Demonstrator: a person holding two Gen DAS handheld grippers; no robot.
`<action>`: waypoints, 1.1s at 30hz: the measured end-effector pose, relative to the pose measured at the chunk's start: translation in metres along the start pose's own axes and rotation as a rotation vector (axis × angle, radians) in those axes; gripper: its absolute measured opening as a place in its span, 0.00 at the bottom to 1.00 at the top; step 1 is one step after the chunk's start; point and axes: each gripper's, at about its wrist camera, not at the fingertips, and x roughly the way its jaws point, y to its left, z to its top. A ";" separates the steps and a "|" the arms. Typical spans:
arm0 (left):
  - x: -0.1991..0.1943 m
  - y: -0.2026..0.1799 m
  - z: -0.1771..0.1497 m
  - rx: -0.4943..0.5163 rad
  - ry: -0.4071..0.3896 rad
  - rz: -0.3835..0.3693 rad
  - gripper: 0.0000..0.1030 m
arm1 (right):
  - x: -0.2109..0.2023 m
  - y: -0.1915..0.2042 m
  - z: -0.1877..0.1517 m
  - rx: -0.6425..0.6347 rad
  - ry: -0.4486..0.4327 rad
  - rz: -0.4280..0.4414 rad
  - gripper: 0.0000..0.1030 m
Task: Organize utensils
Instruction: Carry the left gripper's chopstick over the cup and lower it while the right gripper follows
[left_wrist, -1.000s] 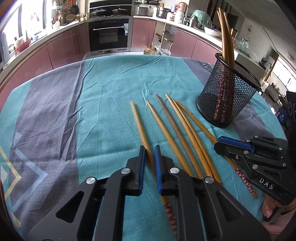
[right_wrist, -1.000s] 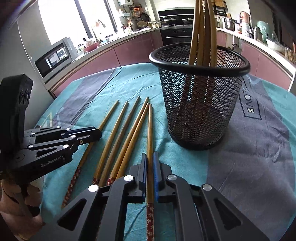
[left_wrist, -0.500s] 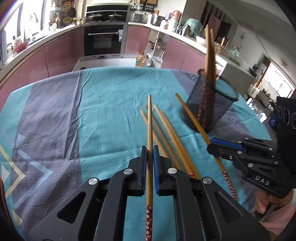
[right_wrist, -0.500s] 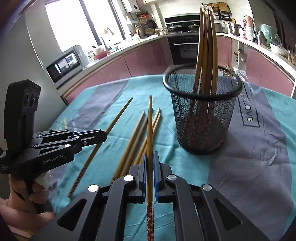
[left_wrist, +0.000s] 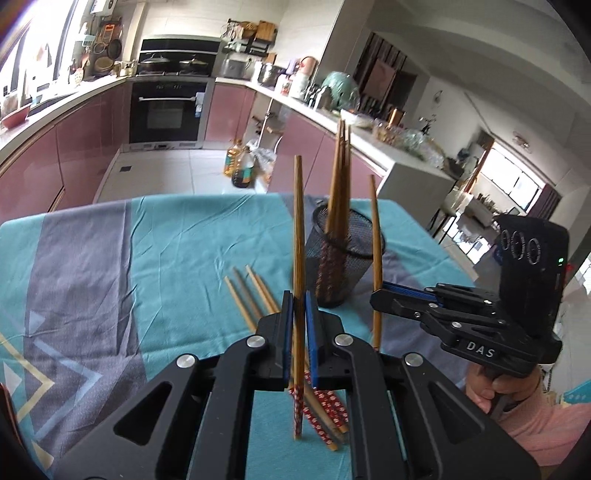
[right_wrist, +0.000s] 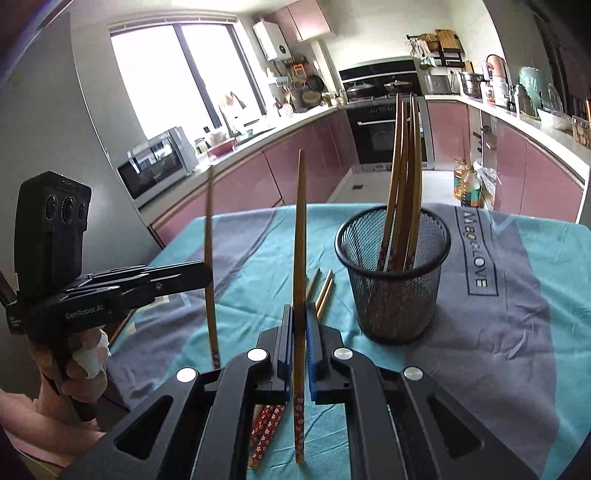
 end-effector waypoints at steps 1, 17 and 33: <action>-0.003 -0.001 0.002 0.002 -0.008 -0.012 0.07 | -0.002 -0.001 0.001 0.000 -0.006 0.001 0.06; -0.016 -0.011 0.043 0.006 -0.104 -0.082 0.07 | -0.035 -0.018 0.042 -0.011 -0.138 -0.029 0.06; -0.038 -0.045 0.100 0.084 -0.209 -0.097 0.07 | -0.050 -0.022 0.086 -0.065 -0.238 -0.056 0.06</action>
